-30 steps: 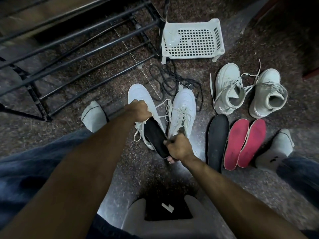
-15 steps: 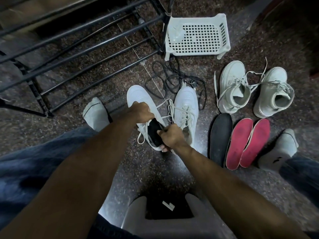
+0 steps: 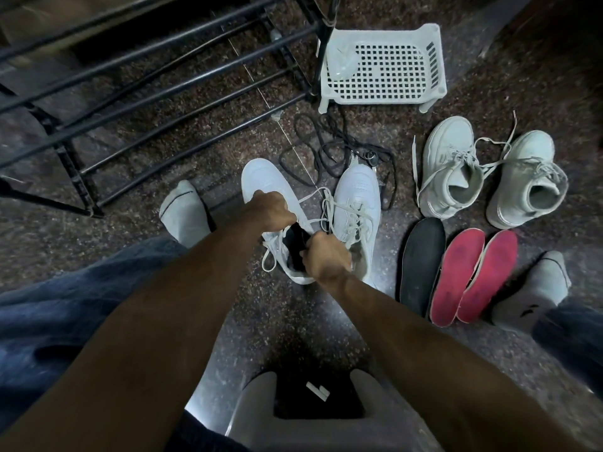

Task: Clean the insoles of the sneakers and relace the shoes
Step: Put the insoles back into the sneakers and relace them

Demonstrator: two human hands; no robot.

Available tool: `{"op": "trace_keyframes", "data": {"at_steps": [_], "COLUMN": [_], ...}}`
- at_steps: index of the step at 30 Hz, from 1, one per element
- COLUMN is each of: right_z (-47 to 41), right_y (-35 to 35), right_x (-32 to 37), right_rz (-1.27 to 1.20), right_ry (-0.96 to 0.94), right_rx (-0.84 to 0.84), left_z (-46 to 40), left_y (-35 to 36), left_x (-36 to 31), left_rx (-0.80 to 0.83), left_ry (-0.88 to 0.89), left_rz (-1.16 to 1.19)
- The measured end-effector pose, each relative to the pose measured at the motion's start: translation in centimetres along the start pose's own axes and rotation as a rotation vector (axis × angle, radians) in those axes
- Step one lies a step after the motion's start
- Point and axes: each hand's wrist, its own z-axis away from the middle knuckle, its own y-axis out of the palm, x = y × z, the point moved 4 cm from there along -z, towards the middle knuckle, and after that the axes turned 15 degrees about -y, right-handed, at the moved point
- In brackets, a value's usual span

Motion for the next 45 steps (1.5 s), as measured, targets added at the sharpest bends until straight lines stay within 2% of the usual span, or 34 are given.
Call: {"op": "trace_keyframes", "data": {"at_steps": [4,7,18,27,34,38,42,45], "right_z": [1.7,4.0,4.0,0.3,1.9,0.8,0.6,1.8], "right_y": [-1.4,-1.6,-0.6,1.0,2.1,1.9,2.3,2.2], "right_x": [0.8,1.3,1.8,1.9,1.7,1.1,-0.1,-0.6], "right_rz": [0.369,0.519,0.789,0.749,0.544,0.386,0.291,0.17], "right_ry": [-0.269,-0.409,-0.5,-0.381,-0.352,-0.313,-0.32,-0.354], "right_rx": [0.099,0.193,0.402,0.667,0.494,0.522,0.524,0.452], "left_z": [-0.1,0.2,0.2,-0.1,0.0,0.5,1.2,2.0], "left_y": [0.2,0.0,-0.1,0.1,0.2,0.3,1.0,1.5], "left_x": [-0.1,-0.2,-0.3,-0.4,-0.5,-0.5,-0.6,-0.2], "left_rx": [0.006,0.013,0.004,0.0,-0.017,-0.042,-0.166,-0.275], "left_ry": [0.002,-0.003,-0.011,-0.001,0.004,-0.004,0.037,0.051], "left_rz": [0.014,0.031,0.038,-0.001,0.002,0.007,-0.022,0.057]}}
